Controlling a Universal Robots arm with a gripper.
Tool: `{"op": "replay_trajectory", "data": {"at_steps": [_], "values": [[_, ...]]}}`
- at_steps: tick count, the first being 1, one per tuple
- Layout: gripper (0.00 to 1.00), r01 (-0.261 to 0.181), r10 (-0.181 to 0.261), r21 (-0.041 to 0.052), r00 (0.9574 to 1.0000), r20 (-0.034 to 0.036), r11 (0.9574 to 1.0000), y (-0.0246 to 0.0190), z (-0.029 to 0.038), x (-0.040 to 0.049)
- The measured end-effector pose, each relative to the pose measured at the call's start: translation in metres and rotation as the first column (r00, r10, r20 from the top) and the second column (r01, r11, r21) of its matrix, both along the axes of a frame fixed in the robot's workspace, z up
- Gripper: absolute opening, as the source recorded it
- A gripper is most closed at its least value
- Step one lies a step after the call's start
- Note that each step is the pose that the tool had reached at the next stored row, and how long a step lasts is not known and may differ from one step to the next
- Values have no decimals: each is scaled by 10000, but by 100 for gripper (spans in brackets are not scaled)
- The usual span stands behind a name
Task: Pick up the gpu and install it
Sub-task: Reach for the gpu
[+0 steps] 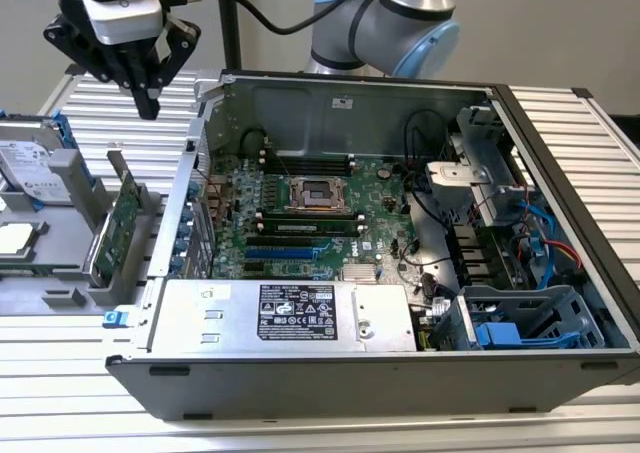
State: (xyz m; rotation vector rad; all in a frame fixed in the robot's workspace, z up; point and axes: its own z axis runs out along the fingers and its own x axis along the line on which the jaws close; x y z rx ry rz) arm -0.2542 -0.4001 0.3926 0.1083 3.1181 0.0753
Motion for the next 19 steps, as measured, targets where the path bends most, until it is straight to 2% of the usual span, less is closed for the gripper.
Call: {"op": "replay_trajectory", "data": {"at_steps": [19], "values": [[0, -27, 27, -1, 10000, -1, 10000, -43, 1, -192]]}}
